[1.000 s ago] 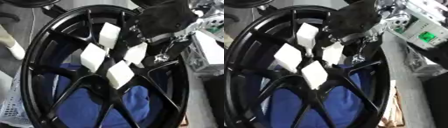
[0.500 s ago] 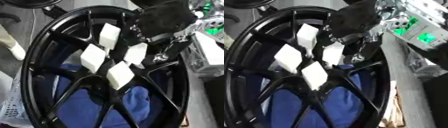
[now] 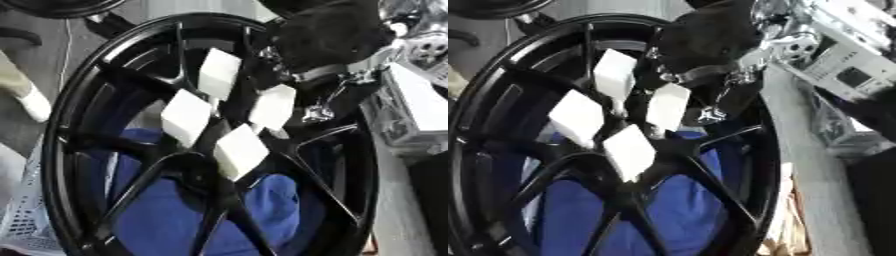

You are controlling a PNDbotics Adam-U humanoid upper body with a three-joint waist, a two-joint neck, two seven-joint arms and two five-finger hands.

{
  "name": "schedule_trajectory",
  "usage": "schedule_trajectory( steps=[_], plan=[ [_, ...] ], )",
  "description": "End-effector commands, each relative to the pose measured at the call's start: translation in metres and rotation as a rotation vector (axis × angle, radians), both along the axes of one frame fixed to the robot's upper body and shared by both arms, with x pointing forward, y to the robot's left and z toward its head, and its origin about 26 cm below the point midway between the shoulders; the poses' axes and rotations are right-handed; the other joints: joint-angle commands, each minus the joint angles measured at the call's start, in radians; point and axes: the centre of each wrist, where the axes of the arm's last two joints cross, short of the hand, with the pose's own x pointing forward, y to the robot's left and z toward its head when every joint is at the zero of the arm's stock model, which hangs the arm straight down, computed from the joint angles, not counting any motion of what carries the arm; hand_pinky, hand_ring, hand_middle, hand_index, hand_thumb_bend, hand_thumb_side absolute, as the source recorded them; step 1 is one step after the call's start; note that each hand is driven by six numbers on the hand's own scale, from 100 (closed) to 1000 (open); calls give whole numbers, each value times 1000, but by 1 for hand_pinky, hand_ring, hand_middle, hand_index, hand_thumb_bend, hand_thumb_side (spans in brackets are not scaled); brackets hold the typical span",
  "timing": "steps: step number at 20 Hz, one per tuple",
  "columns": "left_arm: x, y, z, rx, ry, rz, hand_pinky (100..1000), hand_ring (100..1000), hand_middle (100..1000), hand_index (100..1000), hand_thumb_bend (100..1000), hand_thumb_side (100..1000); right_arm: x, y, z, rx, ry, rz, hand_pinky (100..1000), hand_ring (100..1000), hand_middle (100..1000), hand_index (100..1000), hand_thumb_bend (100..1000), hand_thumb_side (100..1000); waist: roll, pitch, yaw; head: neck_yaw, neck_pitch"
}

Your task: Pull the pin out of the wheel hub.

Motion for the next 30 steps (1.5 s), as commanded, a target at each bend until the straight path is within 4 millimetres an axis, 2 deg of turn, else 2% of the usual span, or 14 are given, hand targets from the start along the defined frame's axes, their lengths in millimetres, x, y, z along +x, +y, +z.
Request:
schedule_trajectory(
  steps=[1, 13, 20, 30],
  plan=[
    [-4, 0, 7, 17, -22, -6, 769, 701, 756, 740, 244, 878, -4, -4, 9, 9, -30, -9, 825, 772, 627, 709, 243, 100, 7, -15, -1, -5, -10],
    [-4, 0, 7, 15, -19, -3, 770, 702, 757, 740, 243, 878, -3, -4, 8, 72, -7, 1, 809, 743, 562, 640, 100, 100, 5, -16, -2, -4, -4],
    [-4, 1, 7, 17, -17, -2, 772, 703, 758, 740, 243, 877, -4, -4, 11, 107, -8, 9, 805, 728, 543, 617, 100, 100, 4, -19, -5, -4, 0],
    [-4, 1, 7, 21, -17, -1, 773, 704, 760, 739, 244, 876, -5, -6, 20, 154, -38, 27, 798, 709, 515, 538, 100, 100, 2, -24, -6, -1, 3]
  ],
)
